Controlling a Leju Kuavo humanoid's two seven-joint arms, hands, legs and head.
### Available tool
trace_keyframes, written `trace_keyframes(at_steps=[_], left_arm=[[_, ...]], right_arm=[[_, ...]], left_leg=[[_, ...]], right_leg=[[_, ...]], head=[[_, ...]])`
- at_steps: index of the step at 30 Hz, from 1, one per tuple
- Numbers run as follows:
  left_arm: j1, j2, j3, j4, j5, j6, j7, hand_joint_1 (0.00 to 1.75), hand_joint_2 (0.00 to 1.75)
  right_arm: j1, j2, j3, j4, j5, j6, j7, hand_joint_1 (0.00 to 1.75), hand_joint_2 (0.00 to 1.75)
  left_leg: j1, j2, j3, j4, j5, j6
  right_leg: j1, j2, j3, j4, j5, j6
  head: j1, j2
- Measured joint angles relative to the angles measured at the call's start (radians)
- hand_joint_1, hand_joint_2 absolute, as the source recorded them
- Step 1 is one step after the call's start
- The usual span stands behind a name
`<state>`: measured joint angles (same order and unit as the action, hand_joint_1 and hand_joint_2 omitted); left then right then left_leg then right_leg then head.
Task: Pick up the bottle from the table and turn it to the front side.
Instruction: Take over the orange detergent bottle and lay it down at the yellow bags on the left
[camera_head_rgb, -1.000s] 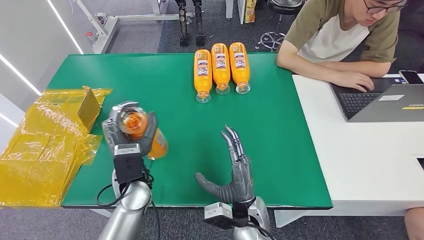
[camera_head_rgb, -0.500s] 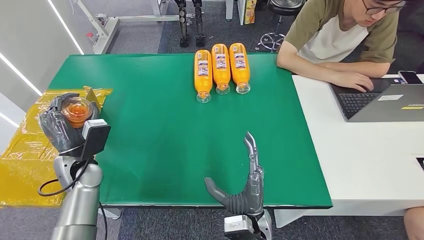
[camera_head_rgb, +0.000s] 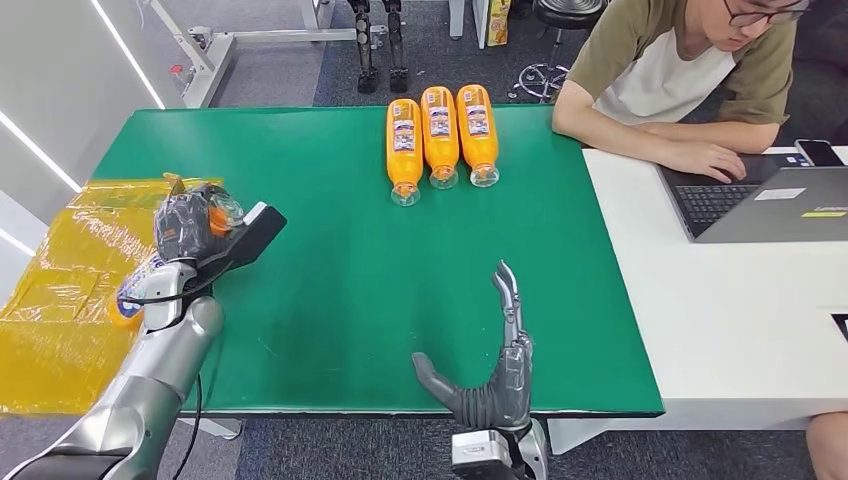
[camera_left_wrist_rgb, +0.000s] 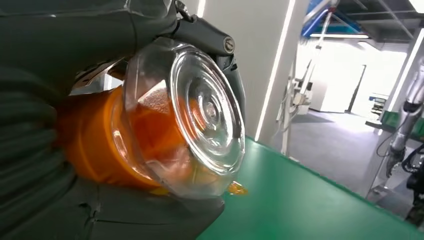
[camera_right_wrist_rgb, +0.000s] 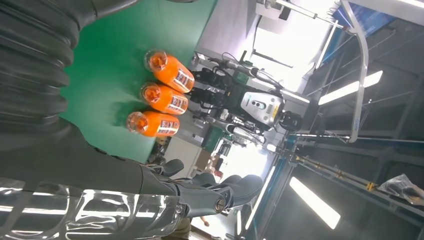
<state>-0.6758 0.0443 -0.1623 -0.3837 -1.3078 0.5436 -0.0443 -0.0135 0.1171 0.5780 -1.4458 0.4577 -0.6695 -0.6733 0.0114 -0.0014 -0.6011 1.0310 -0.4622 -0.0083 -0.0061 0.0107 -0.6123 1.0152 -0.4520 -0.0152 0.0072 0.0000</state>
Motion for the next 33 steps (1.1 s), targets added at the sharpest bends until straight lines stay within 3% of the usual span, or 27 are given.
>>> trace_keyframes(at_steps=[9,19,28,33], left_arm=[[0.028,0.033,-0.106,0.070,-0.112,0.004,0.033,1.75,1.75],[0.069,0.043,-0.150,0.095,-0.134,0.005,-0.045,1.75,1.75],[0.103,0.043,-0.151,0.102,-0.115,0.004,-0.168,1.75,1.75],[0.110,0.041,-0.151,0.103,-0.109,-0.015,-0.186,1.75,1.75]], right_arm=[[-0.004,-0.001,0.010,-0.001,0.008,0.002,0.018,0.00,1.75],[-0.022,-0.003,0.024,0.017,-0.015,0.020,0.017,0.00,1.75],[-0.049,-0.002,0.038,0.043,-0.040,0.070,0.006,0.00,1.75],[-0.069,-0.002,0.044,0.059,-0.045,0.079,0.000,0.00,1.75]], left_leg=[[0.000,0.000,-0.001,0.000,0.000,0.000],[0.000,0.000,-0.001,0.000,0.000,0.000],[0.000,-0.001,0.000,0.000,0.000,0.000],[0.000,-0.001,0.000,0.000,0.001,0.000]], right_leg=[[0.000,0.000,0.000,0.000,0.000,0.000],[0.000,-0.001,0.000,0.000,0.000,0.000],[0.000,-0.001,0.000,0.001,0.000,0.000],[0.000,-0.002,0.000,0.002,0.000,0.000]], head=[[0.000,0.000],[0.000,0.000],[0.000,0.000],[0.000,0.000]])
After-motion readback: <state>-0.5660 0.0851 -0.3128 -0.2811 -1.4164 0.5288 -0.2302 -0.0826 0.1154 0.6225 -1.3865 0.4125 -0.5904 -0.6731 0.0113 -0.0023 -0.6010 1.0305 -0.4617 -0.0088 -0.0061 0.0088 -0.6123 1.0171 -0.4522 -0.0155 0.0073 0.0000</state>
